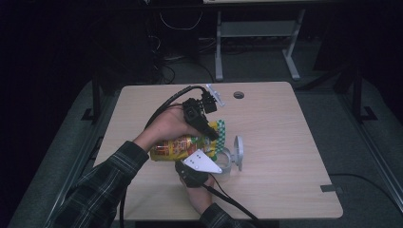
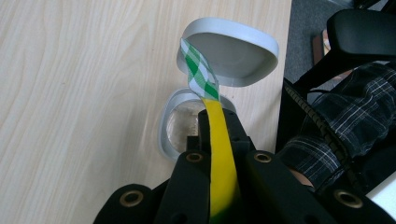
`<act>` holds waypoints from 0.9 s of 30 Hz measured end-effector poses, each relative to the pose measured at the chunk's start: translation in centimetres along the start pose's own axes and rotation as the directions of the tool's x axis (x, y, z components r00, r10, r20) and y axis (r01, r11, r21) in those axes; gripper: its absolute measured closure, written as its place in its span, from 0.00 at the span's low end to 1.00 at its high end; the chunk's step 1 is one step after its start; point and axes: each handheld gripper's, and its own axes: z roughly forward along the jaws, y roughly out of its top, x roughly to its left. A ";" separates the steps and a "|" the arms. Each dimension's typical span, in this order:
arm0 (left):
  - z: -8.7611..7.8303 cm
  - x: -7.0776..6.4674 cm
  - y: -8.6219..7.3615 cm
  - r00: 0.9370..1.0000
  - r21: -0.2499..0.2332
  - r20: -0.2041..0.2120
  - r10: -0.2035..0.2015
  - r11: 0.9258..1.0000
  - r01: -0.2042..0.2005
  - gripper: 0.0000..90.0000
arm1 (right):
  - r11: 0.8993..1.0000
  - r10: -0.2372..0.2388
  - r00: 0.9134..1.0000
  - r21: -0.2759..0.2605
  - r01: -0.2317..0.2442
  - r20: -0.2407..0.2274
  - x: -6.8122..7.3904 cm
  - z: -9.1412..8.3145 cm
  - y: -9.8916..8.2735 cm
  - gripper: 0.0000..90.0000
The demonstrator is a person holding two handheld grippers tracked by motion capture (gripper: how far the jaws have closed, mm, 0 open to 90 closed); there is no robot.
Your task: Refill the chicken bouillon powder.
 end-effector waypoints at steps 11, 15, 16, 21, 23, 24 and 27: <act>0.1 -0.1 0.1 1.000 0.000 0.000 -0.002 1.000 0.002 1.00 | 1.000 0.004 1.000 -0.004 -0.004 0.000 0.0 0.0 0.0 1.00; 0.1 -0.1 0.1 1.000 0.001 0.002 -0.001 1.000 0.001 1.00 | 1.000 0.001 1.000 -0.005 -0.001 -0.001 0.0 0.0 0.0 1.00; 0.1 -0.1 0.1 1.000 0.000 0.001 0.000 1.000 0.000 1.00 | 1.000 0.001 1.000 -0.005 -0.001 -0.001 0.0 -0.1 0.0 1.00; 0.1 -0.1 0.1 1.000 -0.001 0.001 -0.001 1.000 0.001 1.00 | 1.000 0.001 1.000 -0.004 -0.001 0.000 0.0 0.0 0.0 1.00; 0.1 -0.1 0.1 1.000 0.002 0.001 0.001 1.000 -0.001 1.00 | 1.000 0.000 1.000 -0.004 0.000 0.000 0.0 0.0 0.0 1.00; 0.1 -0.1 0.1 1.000 0.002 0.001 0.002 1.000 -0.002 1.00 | 1.000 0.000 1.000 -0.004 0.000 0.000 0.0 0.0 0.0 1.00; 0.0 -0.1 0.1 1.000 0.003 0.002 0.003 1.000 -0.003 1.00 | 1.000 0.001 1.000 -0.003 -0.001 -0.001 0.0 -0.1 0.0 1.00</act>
